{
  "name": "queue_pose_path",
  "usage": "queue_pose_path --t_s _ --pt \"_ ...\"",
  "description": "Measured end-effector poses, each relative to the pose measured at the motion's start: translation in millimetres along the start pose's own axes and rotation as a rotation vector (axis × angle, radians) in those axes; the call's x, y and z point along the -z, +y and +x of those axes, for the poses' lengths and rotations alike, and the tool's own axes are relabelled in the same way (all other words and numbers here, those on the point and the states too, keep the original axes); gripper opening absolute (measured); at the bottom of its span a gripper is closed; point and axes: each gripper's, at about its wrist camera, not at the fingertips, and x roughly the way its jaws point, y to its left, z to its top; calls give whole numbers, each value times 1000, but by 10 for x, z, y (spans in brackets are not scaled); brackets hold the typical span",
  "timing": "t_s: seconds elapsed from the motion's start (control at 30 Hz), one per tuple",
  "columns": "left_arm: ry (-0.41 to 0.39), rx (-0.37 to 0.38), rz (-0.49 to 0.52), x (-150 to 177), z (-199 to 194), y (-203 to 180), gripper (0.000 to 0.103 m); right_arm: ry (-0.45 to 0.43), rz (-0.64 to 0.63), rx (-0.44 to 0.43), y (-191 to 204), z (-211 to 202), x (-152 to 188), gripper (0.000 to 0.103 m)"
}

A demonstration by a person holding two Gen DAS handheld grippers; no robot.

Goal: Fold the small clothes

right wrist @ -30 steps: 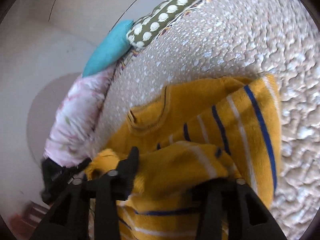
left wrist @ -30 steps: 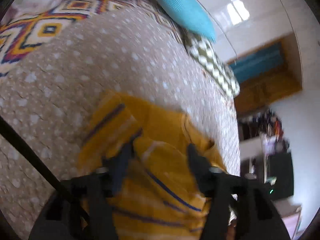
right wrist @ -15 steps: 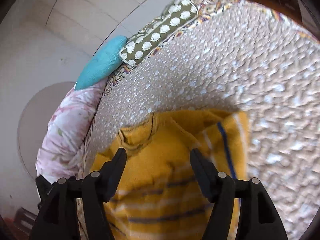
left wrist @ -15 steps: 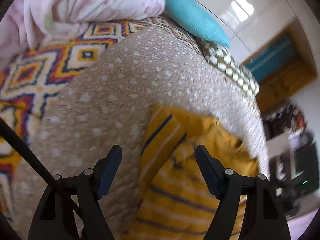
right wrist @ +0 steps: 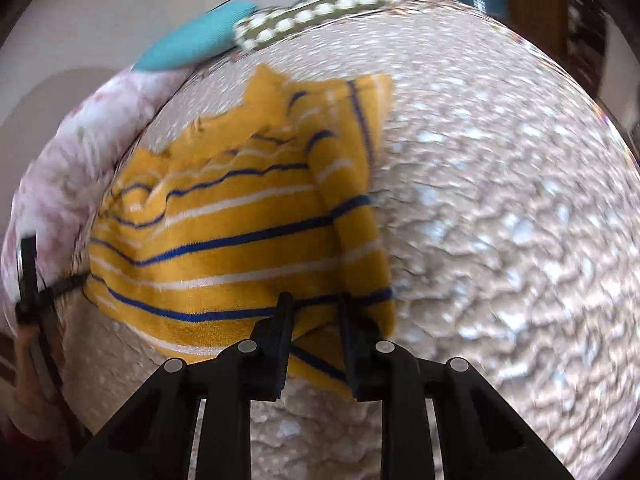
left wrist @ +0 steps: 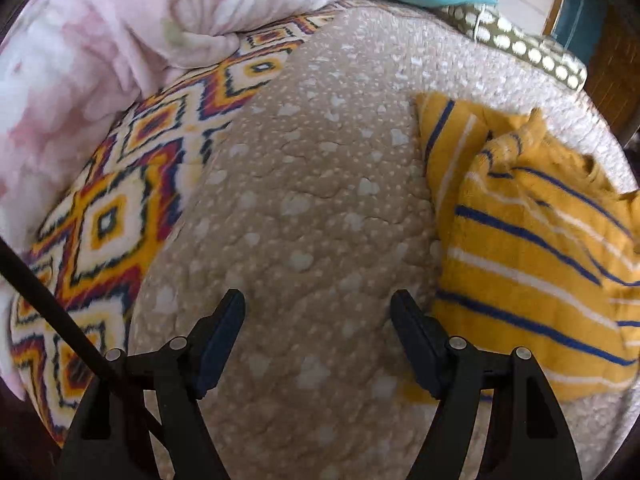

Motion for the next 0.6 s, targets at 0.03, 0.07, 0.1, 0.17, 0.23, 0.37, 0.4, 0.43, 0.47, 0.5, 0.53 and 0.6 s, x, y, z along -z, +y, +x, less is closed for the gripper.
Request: queue_pose_path --t_s 0.03,0.07,0.1,0.17,0.23,0.37,0.4,0.43,0.47,0.5,0.53,0.6 --pt "-14 16 -8 12 -77 39 74 -17 -26 27 55 -75 22 25" --pt "-33 31 -12 17 -156 71 74 -36 -57 54 122 -155 46 27" --pt "-50 38 -10 14 -225 87 74 -56 -78 65 172 -239 83 27" --pt "-87 36 18 -23 -351 65 74 -98 -100 60 291 -383 104 27" --pt "-128 34 55 -75 -456 -13 74 -148 -115 14 453 -483 88 30" --pt "-174 87 109 -309 -499 -292 75 -202 -152 -77 700 -441 63 40" --pt "-168 103 115 -385 -463 -355 75 -205 -158 -105 755 -377 58 40" --pt "-158 124 115 -462 -419 -428 75 -204 -160 -120 794 -315 77 40" --pt "-147 153 108 -554 -352 -501 75 -200 -161 -141 827 -230 97 40" --pt "-139 180 102 -639 -289 -551 74 -195 -164 -158 846 -165 141 40" --pt "-133 207 102 -726 -228 -611 74 -190 -170 -163 870 -110 172 40" --pt "-140 229 142 -884 -112 -787 74 -182 -183 -159 881 30 240 40"
